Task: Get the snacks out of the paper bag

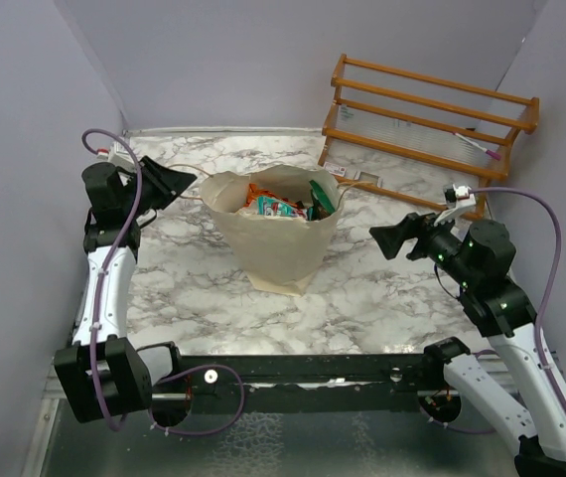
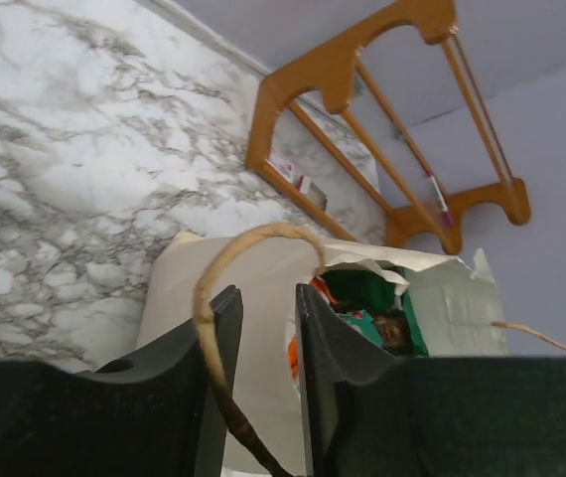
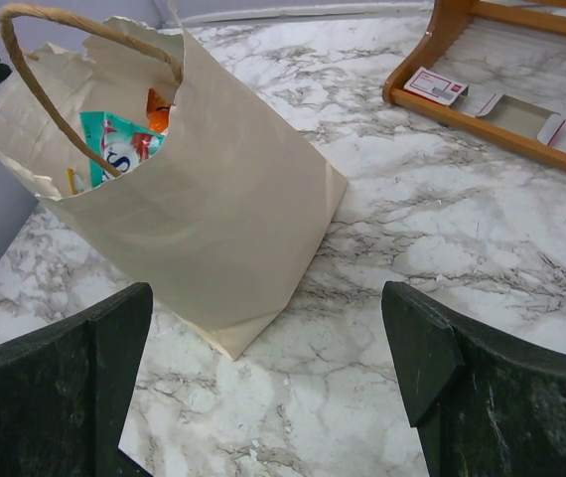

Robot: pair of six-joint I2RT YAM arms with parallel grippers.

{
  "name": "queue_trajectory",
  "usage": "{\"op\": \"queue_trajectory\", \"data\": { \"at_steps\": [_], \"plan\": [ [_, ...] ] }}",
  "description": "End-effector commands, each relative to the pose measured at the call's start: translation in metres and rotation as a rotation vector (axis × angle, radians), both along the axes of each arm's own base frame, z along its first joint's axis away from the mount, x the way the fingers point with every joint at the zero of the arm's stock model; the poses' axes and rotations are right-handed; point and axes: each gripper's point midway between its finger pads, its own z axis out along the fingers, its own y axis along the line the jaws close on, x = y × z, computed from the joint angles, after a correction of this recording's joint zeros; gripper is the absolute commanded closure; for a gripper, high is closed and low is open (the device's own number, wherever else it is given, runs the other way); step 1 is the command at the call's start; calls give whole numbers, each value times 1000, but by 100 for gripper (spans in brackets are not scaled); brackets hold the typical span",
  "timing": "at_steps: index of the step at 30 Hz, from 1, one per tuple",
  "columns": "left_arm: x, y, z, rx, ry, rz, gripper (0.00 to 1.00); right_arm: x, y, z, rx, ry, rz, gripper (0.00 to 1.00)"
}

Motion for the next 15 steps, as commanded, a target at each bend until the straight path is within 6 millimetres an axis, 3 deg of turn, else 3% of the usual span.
{"op": "queue_trajectory", "data": {
  "at_steps": [1, 5, 10, 15],
  "plan": [
    [-9, -22, 52, -68, -186, -158, 75, 0, 1, 1, 15, 8, 2, 1],
    [1, -6, 53, -45, -137, -87, 100, 2, 5, 2, 23, 28, 17, 1],
    [13, 9, 66, -10, -130, -51, 100, 0, 6, 3, 20, 37, 25, 1],
    [6, 14, 89, 7, -166, -35, 100, -3, 6, 9, 14, 40, 33, 1]
  ]
}}
